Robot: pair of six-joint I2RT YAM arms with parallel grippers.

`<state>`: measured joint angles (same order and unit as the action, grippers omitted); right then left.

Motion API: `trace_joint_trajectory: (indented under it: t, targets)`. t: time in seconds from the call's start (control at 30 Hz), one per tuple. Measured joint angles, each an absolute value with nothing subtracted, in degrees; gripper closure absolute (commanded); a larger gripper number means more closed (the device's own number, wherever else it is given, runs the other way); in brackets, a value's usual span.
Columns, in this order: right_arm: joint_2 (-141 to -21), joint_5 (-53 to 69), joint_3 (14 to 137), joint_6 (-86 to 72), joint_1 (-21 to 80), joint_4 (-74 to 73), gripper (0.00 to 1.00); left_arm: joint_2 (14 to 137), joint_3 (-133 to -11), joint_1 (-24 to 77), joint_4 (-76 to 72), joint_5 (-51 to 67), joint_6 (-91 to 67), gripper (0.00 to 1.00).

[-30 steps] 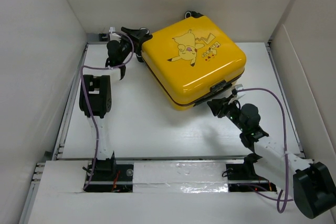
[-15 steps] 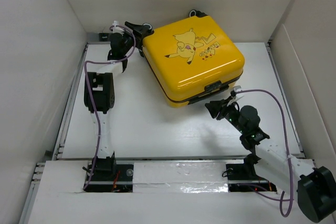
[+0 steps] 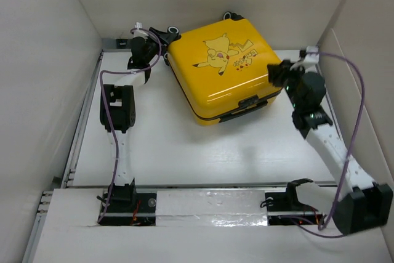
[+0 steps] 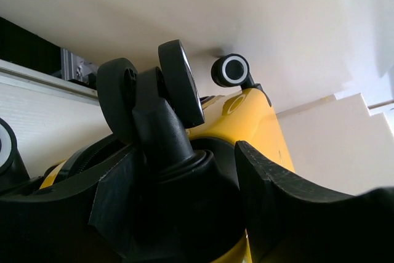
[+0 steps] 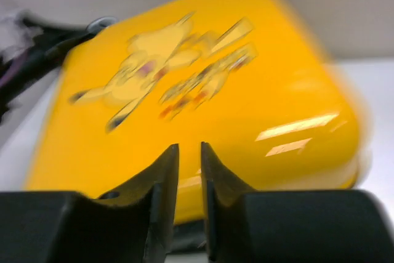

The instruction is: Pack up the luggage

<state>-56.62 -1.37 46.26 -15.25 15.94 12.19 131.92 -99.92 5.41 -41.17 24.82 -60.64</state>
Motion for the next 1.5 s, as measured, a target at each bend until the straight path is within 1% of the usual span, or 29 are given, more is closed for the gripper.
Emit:
trace_joint_trajectory:
  t: [0.07,0.2,0.27,0.37,0.43,0.53,0.67,0.8,0.93,1.03,1.1,1.23,1.3,1.37,1.47,1.5]
  targets:
    - [-65.04,-2.00,54.87,-14.72,10.04,11.75,0.43,131.94,-99.94,5.41,-41.19,24.88,-60.64,1.00]
    - [-85.93,0.27,76.55,-14.66,0.23,8.97,0.35,131.94,-99.48,5.43,-42.00,25.02,-60.66,1.00]
    - [-95.59,0.56,85.19,-14.94,-2.42,5.82,0.28,131.92,-98.52,5.45,-43.77,24.75,-60.90,1.00]
    - [-107.57,1.50,94.78,-15.20,-3.81,-0.49,0.24,131.44,-96.07,5.58,-47.33,23.44,-61.58,1.00]
    - [-114.74,3.86,100.49,-15.53,-4.08,-4.73,0.24,130.61,-94.00,5.61,-49.43,22.31,-61.71,1.00]
    - [-121.38,9.34,104.40,-15.49,-4.45,-8.40,0.25,127.94,-88.75,5.50,-52.62,20.78,-61.17,1.00]
    - [-123.02,16.88,102.80,-14.52,-5.19,-8.99,0.25,120.95,-76.82,5.54,-57.49,17.43,-60.18,1.00]
    - [-120.66,22.57,97.86,-13.26,-5.26,-5.54,0.27,112.12,-62.85,5.69,-61.87,14.15,-59.37,1.00]
    - [-118.19,27.07,95.11,-9.08,-4.71,-5.98,0.27,102.63,-49.98,6.15,-64.51,10.55,-58.81,1.00]
    - [-116.38,28.97,93.43,-5.26,-3.68,-6.46,0.31,95.94,-42.11,6.94,-65.36,7.77,-58.41,1.00]
    - [-114.69,29.34,91.64,-3.31,-2.94,-6.63,0.29,91.79,-38.26,7.22,-64.86,6.46,-58.02,1.00]
    - [-111.00,29.36,88.09,-2.50,-1.61,-6.39,0.23,83.64,-35.97,7.42,-58.00,4.62,-56.03,1.00]
    - [-109.10,29.67,86.59,-4.10,-1.30,-5.30,0.17,80.07,-36.60,7.53,-54.00,4.47,-54.63,1.00]
    - [-106.50,30.41,84.93,-7.18,-1.43,-4.19,0.11,78.11,-38.85,7.55,-50.06,4.69,-53.67,1.00]
    - [-101.95,32.47,83.24,-11.92,-1.41,-1.93,0.06,77.87,-44.45,7.66,-45.10,5.91,-53.67,1.00]
    - [-100.31,33.23,82.61,-13.10,-1.43,-1.19,0.06,77.87,-46.19,7.68,-43.59,6.35,-53.80,1.00]
